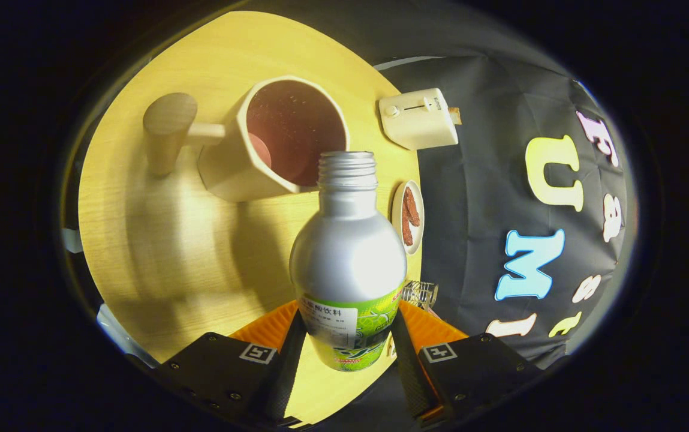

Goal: Take the bottle from table, then pour the juice into the cup, finally place the bottle on the coaster

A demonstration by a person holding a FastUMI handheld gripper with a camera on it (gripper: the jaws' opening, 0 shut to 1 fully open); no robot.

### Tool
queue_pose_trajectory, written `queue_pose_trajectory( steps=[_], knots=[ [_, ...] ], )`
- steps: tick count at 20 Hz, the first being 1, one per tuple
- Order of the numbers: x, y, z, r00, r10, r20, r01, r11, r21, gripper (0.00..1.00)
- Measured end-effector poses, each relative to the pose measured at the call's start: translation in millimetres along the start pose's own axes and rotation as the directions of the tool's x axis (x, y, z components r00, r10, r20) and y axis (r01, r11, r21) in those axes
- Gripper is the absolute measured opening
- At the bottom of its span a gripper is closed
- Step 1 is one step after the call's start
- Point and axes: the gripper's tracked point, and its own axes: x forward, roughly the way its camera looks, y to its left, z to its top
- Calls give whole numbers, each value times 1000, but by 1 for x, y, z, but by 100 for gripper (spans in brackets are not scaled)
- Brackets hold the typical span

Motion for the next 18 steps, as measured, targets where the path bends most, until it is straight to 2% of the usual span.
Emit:
queue_pose_trajectory(
  steps=[10,18],
  knots=[
    [-4,-20,2,999,-25,-42,17,985,-173,74],
    [-9,-21,-4,998,-29,-64,14,975,-221,74]
  ],
)
